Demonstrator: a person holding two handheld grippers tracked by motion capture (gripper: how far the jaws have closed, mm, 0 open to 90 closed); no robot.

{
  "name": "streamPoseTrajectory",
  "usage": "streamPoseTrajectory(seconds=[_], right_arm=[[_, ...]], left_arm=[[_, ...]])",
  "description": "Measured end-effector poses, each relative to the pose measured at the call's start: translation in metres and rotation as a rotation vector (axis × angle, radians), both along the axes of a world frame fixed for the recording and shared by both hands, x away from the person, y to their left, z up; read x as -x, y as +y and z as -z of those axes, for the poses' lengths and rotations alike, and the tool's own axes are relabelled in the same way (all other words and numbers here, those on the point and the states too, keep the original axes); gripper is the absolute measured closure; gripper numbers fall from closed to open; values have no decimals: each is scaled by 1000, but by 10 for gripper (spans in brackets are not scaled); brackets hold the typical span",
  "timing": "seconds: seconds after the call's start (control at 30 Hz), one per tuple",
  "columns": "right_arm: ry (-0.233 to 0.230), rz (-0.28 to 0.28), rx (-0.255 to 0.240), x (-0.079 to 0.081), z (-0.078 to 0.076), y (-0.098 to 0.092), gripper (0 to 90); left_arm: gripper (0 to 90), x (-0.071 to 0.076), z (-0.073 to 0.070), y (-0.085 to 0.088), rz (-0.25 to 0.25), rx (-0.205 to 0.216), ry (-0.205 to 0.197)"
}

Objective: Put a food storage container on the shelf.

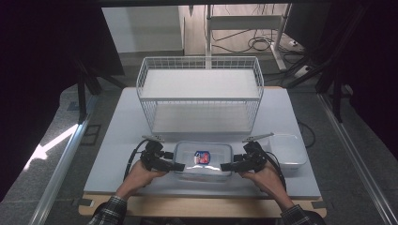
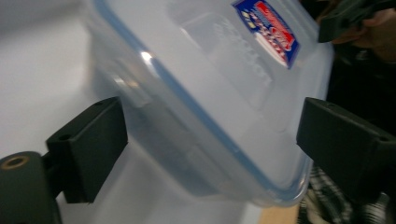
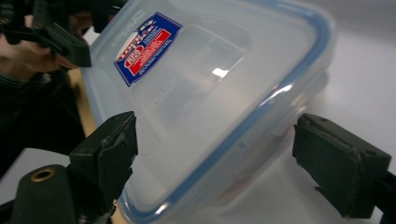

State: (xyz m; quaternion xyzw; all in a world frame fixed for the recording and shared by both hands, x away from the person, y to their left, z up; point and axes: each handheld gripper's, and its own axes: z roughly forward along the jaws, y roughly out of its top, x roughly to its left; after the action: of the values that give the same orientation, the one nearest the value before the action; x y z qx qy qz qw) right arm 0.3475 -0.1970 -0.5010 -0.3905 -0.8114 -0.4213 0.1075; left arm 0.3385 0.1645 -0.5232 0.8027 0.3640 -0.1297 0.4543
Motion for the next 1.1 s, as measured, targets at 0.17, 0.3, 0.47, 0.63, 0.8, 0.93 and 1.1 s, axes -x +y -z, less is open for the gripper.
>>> streamPoseTrajectory(seconds=[0.17, 0.3, 0.47, 0.63, 0.8, 0.93, 1.1], right_arm=[[75, 15, -18, -4, 4, 0, 127], [152, 31, -56, -8, 10, -3, 140], [173, 82, -87, -12, 6, -10, 297], [221, 118, -141, -12, 2, -22, 478], [227, 111, -136, -10, -1, -22, 491], [277, 96, -175, -9, 5, -23, 437], [212, 98, -155, 1, -7, -25, 555]], left_arm=[[118, -1, 2, 5, -15, 30, 40], [167, -4, 6, 10, -26, 76, 87], [252, -3, 5, 17, -39, 100, 125], [387, -3, 8, 25, -93, 169, 189], [418, 4, 4, 24, -125, 170, 175], [445, 13, 0, 26, -128, 154, 140], [473, 21, -6, 24, -153, 149, 111]])
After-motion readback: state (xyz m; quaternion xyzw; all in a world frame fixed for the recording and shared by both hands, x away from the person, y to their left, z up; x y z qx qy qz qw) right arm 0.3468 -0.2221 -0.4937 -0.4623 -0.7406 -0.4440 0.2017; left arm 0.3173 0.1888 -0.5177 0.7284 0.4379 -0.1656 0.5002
